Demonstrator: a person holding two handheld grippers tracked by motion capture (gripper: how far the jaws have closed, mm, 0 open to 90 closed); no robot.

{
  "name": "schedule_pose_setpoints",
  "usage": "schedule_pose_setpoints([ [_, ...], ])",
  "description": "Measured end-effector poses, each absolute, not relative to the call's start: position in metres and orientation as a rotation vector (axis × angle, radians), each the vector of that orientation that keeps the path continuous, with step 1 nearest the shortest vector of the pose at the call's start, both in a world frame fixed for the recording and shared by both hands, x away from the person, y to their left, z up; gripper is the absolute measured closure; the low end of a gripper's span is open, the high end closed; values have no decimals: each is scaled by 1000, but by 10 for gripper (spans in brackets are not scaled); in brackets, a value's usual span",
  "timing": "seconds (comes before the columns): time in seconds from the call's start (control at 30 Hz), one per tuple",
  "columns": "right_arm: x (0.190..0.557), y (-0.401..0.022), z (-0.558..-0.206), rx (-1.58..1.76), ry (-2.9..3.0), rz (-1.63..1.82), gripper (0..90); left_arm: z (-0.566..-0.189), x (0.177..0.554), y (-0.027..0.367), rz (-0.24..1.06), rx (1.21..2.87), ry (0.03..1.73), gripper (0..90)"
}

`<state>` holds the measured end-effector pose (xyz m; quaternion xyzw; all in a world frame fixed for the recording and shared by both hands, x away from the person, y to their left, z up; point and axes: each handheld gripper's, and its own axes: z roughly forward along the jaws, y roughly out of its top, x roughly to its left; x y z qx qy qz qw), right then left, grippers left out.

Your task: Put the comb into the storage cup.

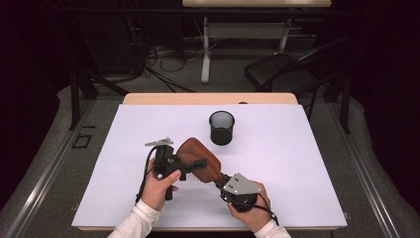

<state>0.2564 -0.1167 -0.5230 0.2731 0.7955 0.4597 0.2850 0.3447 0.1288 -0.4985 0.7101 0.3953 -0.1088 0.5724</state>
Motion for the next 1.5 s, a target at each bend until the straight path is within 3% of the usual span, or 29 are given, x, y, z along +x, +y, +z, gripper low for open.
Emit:
schedule_pose_setpoints([
  [1.5,257,-113,-531,729,2149,1226,723,-501,338,134,-353,1526,1045,441],
])
